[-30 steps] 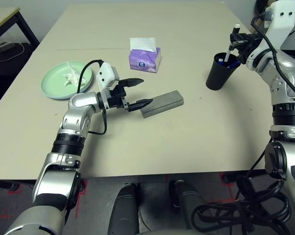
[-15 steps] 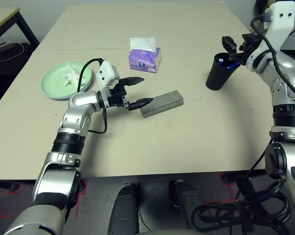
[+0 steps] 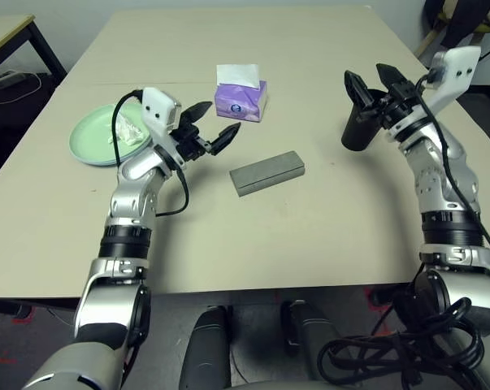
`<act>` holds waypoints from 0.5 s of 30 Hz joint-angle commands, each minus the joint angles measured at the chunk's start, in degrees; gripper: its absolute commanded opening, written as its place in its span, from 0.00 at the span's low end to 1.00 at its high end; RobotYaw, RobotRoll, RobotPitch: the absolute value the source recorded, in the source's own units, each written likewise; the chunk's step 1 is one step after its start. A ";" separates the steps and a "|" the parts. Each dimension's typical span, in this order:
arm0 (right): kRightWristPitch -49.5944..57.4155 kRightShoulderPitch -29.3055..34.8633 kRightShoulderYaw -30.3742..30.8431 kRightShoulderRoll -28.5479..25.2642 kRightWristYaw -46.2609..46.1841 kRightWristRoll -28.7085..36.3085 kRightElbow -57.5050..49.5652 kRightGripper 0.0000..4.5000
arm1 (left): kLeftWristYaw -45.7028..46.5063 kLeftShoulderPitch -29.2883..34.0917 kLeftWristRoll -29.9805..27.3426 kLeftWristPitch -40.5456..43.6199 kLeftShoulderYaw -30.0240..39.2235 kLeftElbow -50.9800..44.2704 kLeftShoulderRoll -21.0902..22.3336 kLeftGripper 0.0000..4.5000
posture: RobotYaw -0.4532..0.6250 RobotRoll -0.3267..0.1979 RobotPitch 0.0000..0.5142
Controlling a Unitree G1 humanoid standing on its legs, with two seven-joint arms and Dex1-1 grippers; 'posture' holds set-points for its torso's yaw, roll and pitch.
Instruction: Organize and tidy the items on the table.
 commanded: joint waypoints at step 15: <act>-12.53 11.34 -3.34 0.30 -10.97 -5.65 4.89 0.99 | 19.23 13.24 3.35 -3.82 8.98 -5.32 1.55 1.00 | 0.47 0.62 0.18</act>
